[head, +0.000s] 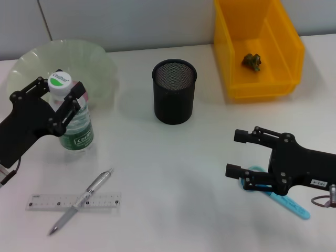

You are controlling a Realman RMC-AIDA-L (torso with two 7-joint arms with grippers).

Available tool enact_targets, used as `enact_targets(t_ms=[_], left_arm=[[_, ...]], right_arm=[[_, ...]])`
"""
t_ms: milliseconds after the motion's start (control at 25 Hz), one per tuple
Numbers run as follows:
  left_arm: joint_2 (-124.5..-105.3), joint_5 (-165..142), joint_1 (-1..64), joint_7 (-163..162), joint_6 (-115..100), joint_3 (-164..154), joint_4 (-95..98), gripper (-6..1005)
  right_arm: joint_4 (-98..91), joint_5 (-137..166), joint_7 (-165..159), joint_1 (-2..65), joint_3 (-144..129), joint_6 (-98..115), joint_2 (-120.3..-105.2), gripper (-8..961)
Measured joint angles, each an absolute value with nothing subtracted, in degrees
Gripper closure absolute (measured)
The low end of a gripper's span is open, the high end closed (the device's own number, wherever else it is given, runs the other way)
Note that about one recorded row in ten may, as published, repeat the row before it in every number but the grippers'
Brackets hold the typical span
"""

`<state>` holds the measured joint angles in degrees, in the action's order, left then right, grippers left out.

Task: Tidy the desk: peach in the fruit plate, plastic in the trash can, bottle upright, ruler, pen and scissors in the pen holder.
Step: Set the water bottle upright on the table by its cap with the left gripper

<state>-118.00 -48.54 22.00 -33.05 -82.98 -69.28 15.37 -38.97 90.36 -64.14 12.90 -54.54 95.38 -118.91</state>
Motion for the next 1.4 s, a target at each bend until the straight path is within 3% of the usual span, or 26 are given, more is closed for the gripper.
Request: enact_targets(t_ms=[1400], left_arm=[[-118.38,-48.11,22.69,-31.64,-75.80,-68.40,15.35,436]], right_arm=[[-38.67,91.20,-64.16,13.82,-54.99,95.27,-119.00,135]])
